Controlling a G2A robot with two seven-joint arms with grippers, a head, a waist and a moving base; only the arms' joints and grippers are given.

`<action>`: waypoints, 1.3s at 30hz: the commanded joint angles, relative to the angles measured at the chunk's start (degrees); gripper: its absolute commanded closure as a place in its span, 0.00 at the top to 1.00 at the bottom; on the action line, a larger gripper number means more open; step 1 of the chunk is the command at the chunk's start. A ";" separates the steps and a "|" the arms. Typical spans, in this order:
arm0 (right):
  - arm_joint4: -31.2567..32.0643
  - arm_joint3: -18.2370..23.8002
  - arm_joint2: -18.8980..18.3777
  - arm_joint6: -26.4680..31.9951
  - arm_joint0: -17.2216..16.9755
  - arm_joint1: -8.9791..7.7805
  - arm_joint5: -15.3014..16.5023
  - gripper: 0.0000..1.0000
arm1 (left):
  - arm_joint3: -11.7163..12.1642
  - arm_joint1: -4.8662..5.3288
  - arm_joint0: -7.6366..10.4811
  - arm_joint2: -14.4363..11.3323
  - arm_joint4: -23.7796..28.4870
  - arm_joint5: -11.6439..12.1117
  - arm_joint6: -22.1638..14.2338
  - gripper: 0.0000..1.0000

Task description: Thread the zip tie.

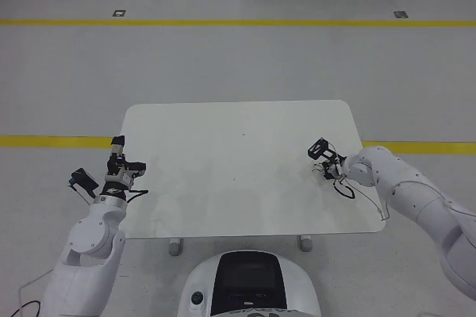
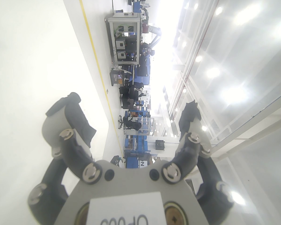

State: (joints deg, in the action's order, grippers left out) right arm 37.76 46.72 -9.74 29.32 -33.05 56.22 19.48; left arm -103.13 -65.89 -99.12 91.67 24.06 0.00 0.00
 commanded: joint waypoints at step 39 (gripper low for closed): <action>0.61 -3.47 0.00 0.03 0.54 1.84 0.00 0.00 | 0.00 0.00 0.00 0.00 0.00 0.00 0.00 1.00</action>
State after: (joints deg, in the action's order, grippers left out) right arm 38.32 43.18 -9.74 29.40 -32.55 58.16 19.48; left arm -103.13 -65.89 -99.12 91.67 24.06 0.00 0.00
